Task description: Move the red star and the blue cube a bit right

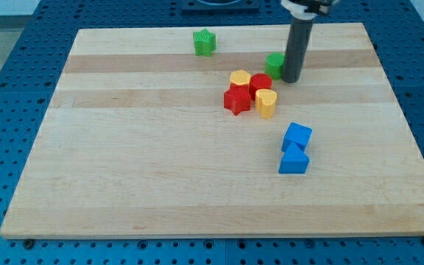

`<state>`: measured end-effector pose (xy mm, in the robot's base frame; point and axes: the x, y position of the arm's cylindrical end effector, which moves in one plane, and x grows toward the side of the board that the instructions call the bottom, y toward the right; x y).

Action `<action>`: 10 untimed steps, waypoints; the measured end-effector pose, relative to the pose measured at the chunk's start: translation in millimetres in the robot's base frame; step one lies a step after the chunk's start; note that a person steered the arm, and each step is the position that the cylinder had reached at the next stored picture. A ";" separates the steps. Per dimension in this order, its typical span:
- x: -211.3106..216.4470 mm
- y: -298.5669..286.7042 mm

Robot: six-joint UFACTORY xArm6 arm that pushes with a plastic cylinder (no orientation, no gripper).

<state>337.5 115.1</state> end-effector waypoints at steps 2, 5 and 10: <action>-16.4 -58.6; -56.6 -61.7; -107.7 -4.0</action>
